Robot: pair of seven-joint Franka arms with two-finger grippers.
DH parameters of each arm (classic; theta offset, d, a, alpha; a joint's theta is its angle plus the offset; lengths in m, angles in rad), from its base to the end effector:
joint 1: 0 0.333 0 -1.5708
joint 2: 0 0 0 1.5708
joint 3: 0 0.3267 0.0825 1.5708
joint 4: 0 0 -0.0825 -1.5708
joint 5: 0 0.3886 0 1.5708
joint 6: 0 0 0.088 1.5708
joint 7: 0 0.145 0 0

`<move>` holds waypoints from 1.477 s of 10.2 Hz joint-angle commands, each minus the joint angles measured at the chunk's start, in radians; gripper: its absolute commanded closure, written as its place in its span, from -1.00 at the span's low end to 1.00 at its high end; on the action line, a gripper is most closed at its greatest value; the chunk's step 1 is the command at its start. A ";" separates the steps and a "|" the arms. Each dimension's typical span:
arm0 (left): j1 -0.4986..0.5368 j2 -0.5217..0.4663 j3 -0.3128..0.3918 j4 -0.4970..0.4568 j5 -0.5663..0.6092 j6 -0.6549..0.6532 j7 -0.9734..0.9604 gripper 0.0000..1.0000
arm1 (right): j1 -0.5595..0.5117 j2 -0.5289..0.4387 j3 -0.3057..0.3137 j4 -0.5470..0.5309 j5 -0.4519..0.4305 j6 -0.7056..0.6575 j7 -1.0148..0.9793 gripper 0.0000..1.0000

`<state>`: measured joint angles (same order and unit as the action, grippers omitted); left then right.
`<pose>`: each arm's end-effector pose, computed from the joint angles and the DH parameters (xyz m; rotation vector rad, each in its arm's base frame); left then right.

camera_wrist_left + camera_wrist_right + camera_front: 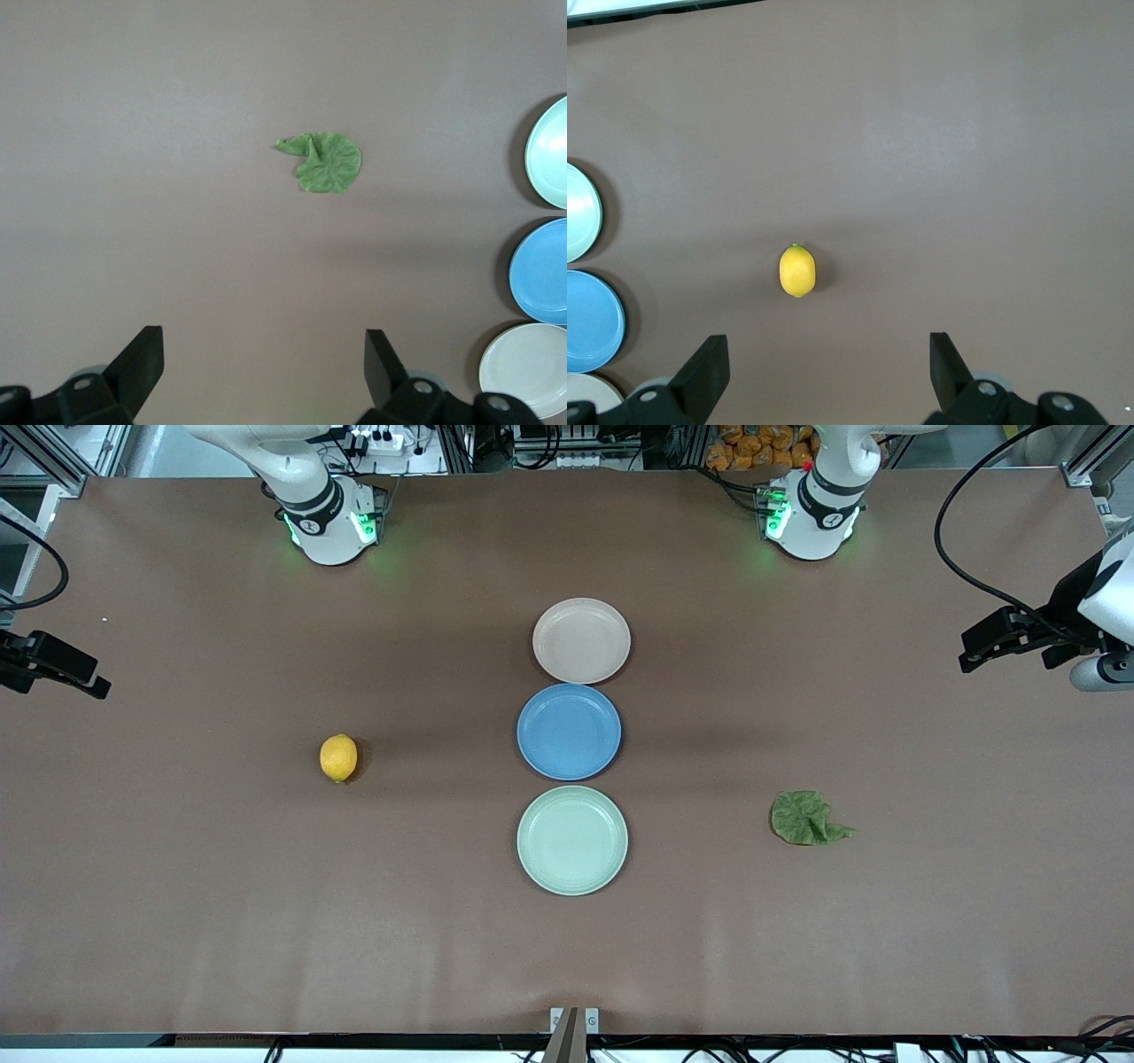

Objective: Place lemon and lettuce in plates
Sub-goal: 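Move the left gripper toward the green lettuce leaf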

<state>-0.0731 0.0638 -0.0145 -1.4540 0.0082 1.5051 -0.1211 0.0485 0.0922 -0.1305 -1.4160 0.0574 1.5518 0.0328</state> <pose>0.5709 -0.0486 0.6106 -3.1325 -0.0533 0.0186 0.5879 -0.0361 0.6169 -3.0917 0.1727 -0.0704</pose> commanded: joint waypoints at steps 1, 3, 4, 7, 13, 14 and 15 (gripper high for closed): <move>0.004 0.001 -0.001 0.014 0.007 -0.019 0.015 -1.00 | 0.001 -0.034 -0.005 -0.007 -0.004 -0.010 0.010 -1.00; 0.006 0.001 -0.001 0.012 0.004 -0.019 0.021 -1.00 | -0.002 -0.034 -0.005 -0.008 -0.004 -0.003 0.010 -1.00; 0.006 0.001 -0.001 0.012 0.001 -0.019 0.020 -1.00 | -0.002 -0.032 -0.005 -0.006 -0.004 0.001 0.010 -1.00; 0.007 0.005 -0.001 -0.003 0.009 0.032 0.021 -1.00 | -0.001 -0.031 -0.005 -0.008 0.006 0.001 0.012 -1.00; 0.010 0.223 -0.001 -0.085 0.015 0.249 0.020 -1.00 | -0.001 -0.017 -0.003 -0.032 0.010 0.014 0.012 -1.00; 0.006 0.266 -0.001 -0.085 0.015 0.285 0.020 -1.00 | -0.001 -0.017 -0.003 -0.058 0.010 0.034 0.012 -1.00; 0.006 0.309 -0.001 -0.085 0.030 0.322 0.020 -1.00 | 0.002 -0.015 -0.003 -0.078 0.010 0.051 0.012 -1.00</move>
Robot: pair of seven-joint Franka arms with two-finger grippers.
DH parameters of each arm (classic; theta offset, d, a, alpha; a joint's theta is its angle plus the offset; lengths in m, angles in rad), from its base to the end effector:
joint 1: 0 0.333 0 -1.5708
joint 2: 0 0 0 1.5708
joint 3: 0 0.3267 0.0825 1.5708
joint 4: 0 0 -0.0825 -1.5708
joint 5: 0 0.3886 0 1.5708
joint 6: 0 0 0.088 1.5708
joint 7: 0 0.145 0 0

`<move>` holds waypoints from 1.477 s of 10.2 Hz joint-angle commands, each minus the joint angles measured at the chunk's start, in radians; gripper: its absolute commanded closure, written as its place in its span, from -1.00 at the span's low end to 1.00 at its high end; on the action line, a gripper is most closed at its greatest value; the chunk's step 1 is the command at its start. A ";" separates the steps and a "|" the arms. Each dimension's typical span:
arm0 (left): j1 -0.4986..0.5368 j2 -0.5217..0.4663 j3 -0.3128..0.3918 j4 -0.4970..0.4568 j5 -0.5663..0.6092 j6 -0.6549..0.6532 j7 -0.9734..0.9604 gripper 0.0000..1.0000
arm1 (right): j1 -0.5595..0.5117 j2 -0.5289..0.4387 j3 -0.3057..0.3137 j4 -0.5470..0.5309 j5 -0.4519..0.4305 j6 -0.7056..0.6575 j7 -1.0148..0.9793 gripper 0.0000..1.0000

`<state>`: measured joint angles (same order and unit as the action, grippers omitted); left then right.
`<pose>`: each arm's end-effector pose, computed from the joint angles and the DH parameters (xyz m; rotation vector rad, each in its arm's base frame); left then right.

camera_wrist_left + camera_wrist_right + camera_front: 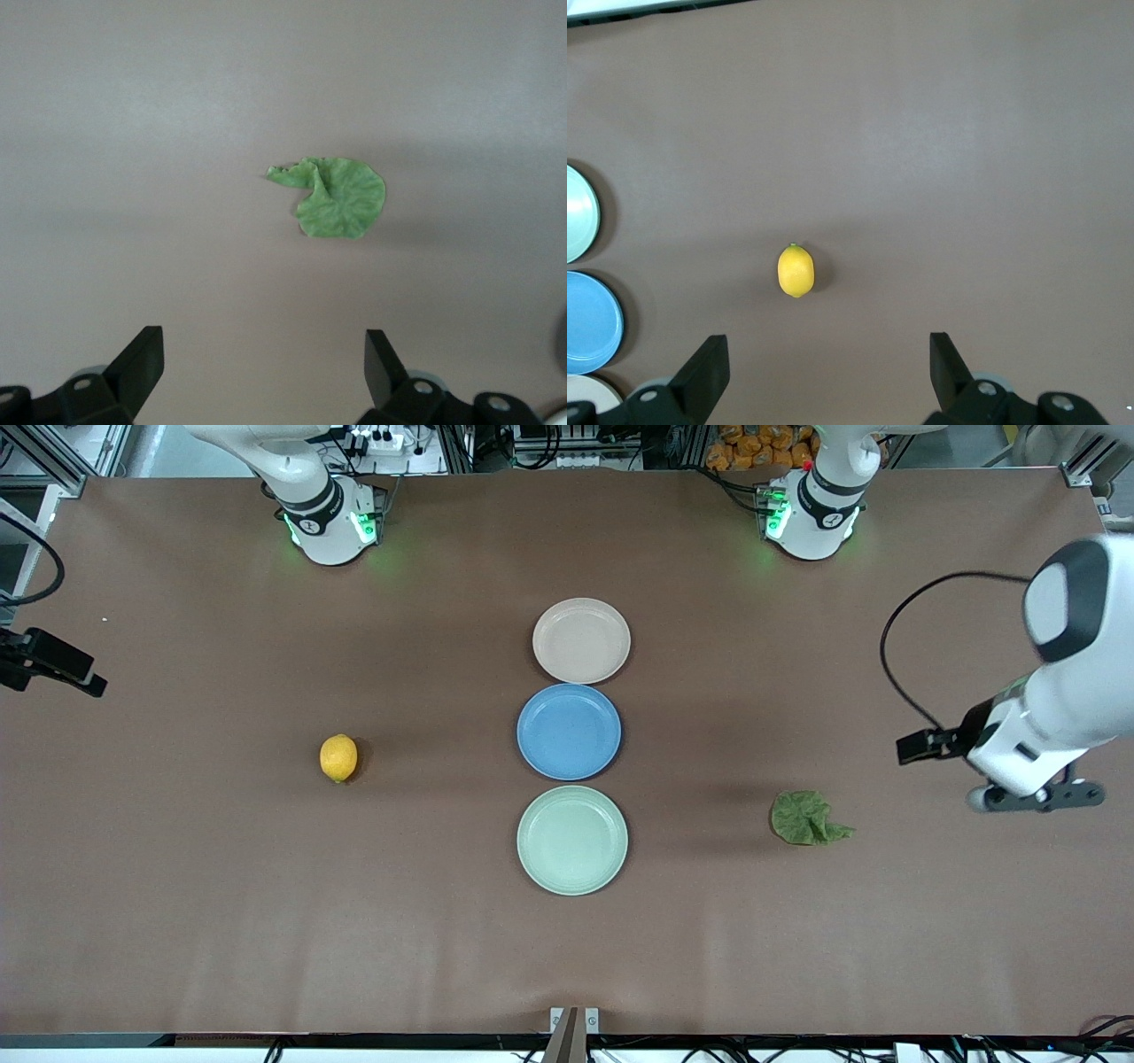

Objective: Place lemon and lettuce in plates
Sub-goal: 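Grasp the lettuce with the left gripper while the right gripper grasps the lemon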

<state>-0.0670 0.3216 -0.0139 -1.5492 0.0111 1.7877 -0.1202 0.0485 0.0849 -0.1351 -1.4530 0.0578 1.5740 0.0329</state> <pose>0.6509 -0.0505 0.4291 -3.1238 -0.0578 0.1282 0.5873 -0.0392 0.6056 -3.0903 0.1824 -0.0589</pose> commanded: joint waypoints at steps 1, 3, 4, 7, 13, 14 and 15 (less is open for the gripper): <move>-0.001 0.100 -0.001 0.011 0.045 0.073 0.019 -1.00 | 0.002 -0.007 0.002 -0.078 0.010 0.058 0.012 -1.00; -0.001 0.193 -0.005 0.015 0.049 0.137 0.016 -1.00 | 0.007 0.015 0.002 -0.154 0.011 0.112 0.012 -1.00; -0.014 0.242 -0.005 0.020 0.044 0.165 -0.001 -1.00 | 0.008 0.039 0.003 -0.180 0.011 0.116 0.012 -1.00; -0.023 0.371 -0.011 0.027 0.032 0.288 -0.006 -1.00 | 0.074 0.154 0.006 -0.213 0.074 0.156 0.013 -1.00; -0.059 0.479 -0.012 0.034 0.006 0.375 -0.072 -1.00 | 0.122 0.343 0.008 -0.411 0.114 0.523 0.012 -1.00; -0.059 0.484 -0.012 0.034 0.001 0.386 -0.070 -0.88 | 0.123 0.370 0.008 -0.414 0.167 0.527 0.007 -1.00; -0.060 0.488 -0.012 0.034 0.000 0.386 -0.070 -0.58 | 0.132 0.383 0.008 -0.420 0.183 0.532 0.007 -1.00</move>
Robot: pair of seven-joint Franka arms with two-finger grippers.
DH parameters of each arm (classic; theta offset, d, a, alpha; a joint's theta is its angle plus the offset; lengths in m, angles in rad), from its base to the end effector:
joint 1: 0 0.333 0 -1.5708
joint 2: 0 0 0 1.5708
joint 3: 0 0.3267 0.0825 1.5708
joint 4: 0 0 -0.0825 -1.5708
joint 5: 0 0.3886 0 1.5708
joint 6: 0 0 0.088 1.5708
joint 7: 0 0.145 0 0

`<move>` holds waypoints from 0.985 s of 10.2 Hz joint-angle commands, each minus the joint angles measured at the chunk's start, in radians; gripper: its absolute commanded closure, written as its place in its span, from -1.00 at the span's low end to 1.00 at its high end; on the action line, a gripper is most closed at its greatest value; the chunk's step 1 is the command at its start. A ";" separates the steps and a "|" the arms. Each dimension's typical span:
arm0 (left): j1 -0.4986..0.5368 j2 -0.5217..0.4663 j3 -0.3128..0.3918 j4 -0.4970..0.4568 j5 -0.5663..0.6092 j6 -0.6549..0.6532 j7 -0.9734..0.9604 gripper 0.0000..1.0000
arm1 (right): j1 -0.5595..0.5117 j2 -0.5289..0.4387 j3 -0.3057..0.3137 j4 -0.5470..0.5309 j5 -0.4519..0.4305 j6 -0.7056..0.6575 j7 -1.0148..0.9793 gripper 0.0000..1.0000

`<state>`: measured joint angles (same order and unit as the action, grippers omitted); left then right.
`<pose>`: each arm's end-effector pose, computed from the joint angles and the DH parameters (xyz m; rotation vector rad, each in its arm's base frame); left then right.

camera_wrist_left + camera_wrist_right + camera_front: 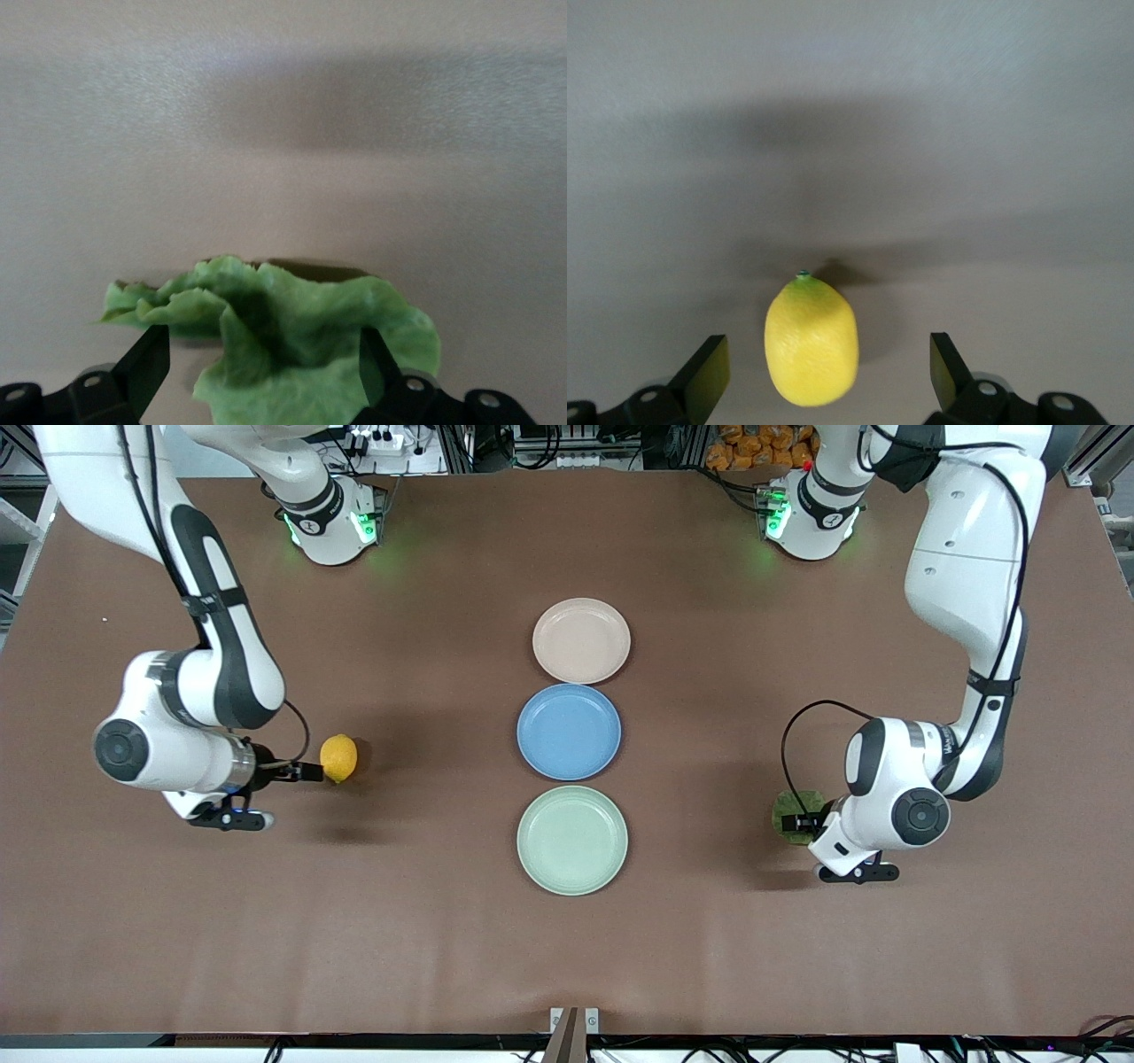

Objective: Place lemon and lettuce in plates
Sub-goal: 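Grasp the lettuce with the left gripper while the right gripper grasps the lemon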

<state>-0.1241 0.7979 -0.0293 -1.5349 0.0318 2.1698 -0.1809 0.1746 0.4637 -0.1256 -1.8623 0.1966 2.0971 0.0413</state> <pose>0.6854 -0.1017 0.1363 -3.1015 -0.0226 0.2483 0.6118 0.0478 0.2232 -3.0275 0.1568 0.3448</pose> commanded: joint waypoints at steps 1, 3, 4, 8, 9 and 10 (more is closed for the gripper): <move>0.003 0.017 0.003 0.019 -0.035 0.005 -0.009 -0.21 | 0.009 0.006 -0.002 -0.026 0.044 0.014 -0.001 -1.00; -0.005 0.017 0.005 0.019 -0.030 0.004 0.001 0.55 | 0.014 0.026 -0.002 -0.040 0.044 0.046 -0.006 -1.00; 0.001 0.014 0.005 0.019 -0.032 0.005 0.003 0.76 | 0.017 0.033 0.000 -0.043 0.046 0.044 -0.005 -1.00; -0.019 -0.019 0.003 0.022 -0.035 0.004 -0.009 1.00 | 0.031 0.076 0.003 -0.051 0.102 0.057 -0.008 -1.00; -0.029 -0.043 -0.010 0.022 -0.033 0.001 -0.012 1.00 | 0.031 0.081 0.003 -0.051 0.103 0.063 -0.008 -1.00; -0.046 -0.061 -0.018 0.022 -0.030 -0.002 -0.012 1.00 | 0.031 0.084 0.003 -0.051 0.103 0.066 -0.008 -0.90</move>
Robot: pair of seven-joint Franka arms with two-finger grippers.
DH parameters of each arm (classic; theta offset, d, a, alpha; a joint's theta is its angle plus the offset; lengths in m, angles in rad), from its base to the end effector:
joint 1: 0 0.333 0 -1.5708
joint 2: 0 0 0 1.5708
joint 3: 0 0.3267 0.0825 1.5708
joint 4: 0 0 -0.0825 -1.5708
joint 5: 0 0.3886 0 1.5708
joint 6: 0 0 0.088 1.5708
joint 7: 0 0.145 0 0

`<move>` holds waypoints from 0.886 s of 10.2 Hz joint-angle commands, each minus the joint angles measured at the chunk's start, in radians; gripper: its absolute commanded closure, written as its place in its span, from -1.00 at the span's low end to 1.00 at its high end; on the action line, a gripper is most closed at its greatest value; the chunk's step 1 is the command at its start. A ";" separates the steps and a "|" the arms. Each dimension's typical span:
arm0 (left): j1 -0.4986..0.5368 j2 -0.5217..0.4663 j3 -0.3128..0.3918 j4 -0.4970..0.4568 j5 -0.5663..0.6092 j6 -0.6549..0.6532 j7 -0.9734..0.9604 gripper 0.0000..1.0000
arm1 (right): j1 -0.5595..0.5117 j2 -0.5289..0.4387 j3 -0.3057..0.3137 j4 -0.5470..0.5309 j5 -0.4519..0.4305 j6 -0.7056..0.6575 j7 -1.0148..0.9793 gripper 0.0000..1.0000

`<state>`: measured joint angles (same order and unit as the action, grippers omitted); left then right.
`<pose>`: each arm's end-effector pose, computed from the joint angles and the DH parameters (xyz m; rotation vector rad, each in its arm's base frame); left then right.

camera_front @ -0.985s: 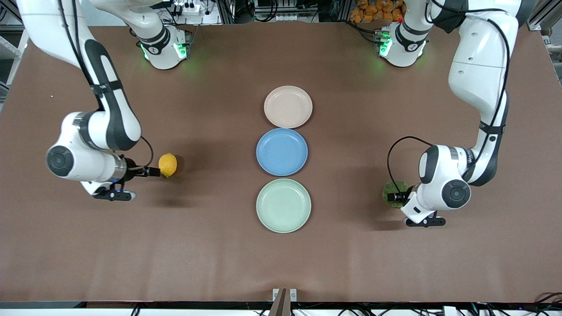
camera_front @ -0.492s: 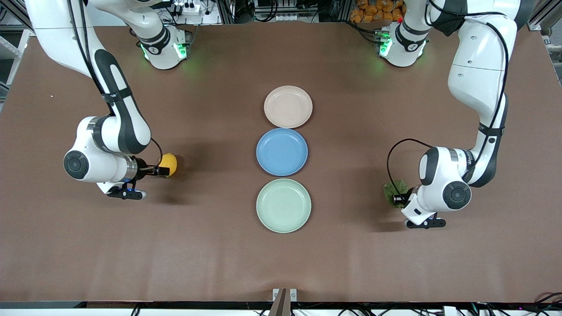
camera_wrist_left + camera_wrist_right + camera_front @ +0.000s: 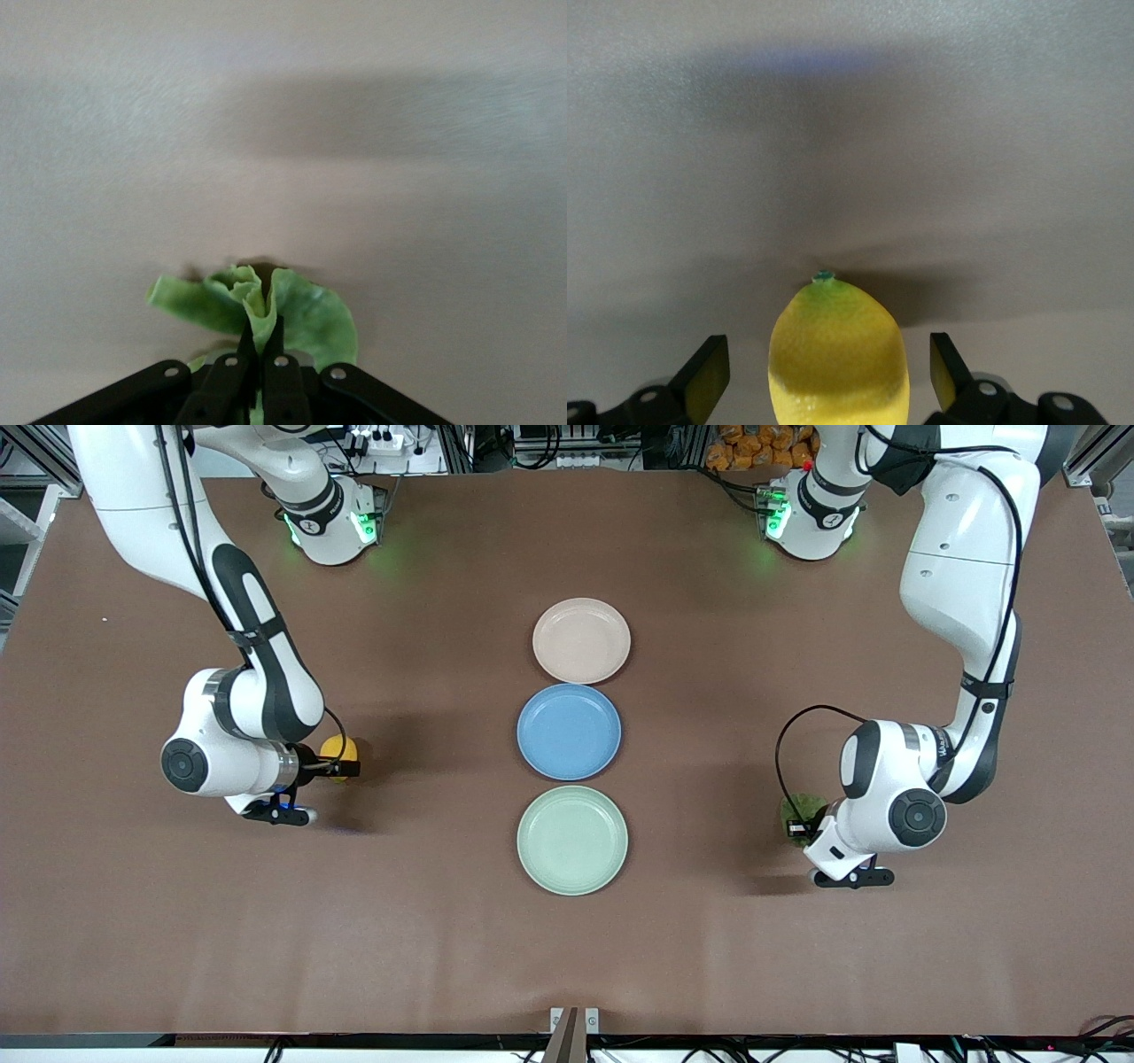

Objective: Place lemon and lettuce in plates
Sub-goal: 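Carry the lettuce to the green plate while the right gripper carries the lemon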

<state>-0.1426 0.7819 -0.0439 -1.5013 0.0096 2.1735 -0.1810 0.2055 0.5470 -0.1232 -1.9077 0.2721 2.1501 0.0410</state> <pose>0.6970 -0.1270 0.1618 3.1330 -0.0005 -0.1749 0.5899 0.0679 0.1591 -2.9819 0.2001 0.4550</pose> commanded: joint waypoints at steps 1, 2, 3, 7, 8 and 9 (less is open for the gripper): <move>-0.063 -0.073 -0.004 -0.011 -0.002 -0.006 -0.006 1.00 | 0.000 0.002 0.000 -0.007 0.027 0.013 -0.009 -0.31; -0.102 -0.096 -0.004 -0.011 -0.010 -0.006 -0.012 1.00 | 0.000 0.007 0.000 -0.011 0.027 0.013 -0.015 0.07; -0.144 -0.107 -0.007 -0.008 -0.016 -0.006 -0.024 1.00 | -0.005 0.007 -0.001 -0.016 0.027 0.010 -0.048 0.34; -0.290 -0.098 -0.014 0.068 -0.019 0.089 -0.126 1.00 | -0.014 -0.010 0.000 -0.008 0.027 -0.021 -0.090 1.00; -0.304 -0.090 -0.020 0.076 -0.019 0.130 -0.146 1.00 | -0.014 -0.027 0.000 -0.001 0.029 -0.060 -0.089 1.00; -0.310 -0.081 -0.039 0.075 -0.023 0.187 -0.156 1.00 | -0.011 -0.044 0.002 0.009 0.030 -0.093 -0.079 1.00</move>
<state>-0.4482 0.6837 -0.0701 -1.4417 0.0080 2.3008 -0.3200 0.1982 0.5494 -0.1258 -1.9000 0.2758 2.1083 -0.0277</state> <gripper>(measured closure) 0.965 0.361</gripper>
